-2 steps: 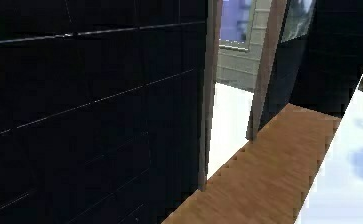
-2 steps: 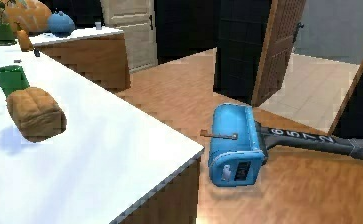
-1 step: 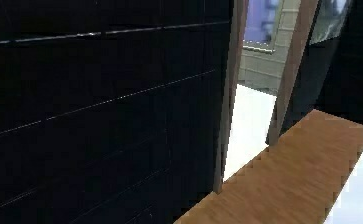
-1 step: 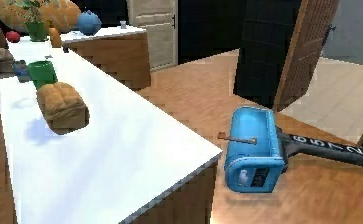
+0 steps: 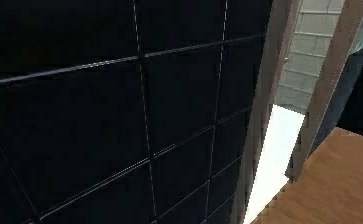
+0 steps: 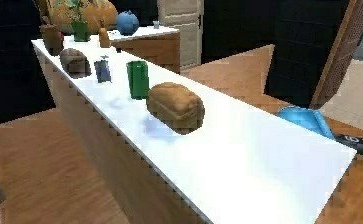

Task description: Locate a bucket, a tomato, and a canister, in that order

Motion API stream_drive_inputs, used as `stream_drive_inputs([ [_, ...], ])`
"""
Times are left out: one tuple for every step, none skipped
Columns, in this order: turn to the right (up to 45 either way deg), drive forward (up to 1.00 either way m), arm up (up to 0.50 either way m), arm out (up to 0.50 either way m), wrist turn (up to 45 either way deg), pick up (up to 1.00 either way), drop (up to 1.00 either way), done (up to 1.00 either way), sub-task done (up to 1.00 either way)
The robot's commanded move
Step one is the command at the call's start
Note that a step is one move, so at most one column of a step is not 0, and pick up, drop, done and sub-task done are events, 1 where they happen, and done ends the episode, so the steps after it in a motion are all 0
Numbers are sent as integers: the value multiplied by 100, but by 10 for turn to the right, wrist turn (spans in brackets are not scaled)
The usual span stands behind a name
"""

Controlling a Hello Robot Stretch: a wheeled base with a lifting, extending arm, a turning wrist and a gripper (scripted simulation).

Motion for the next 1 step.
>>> stream_drive_inputs([
  [450,0,0,0,0,0,0,0,0],
])
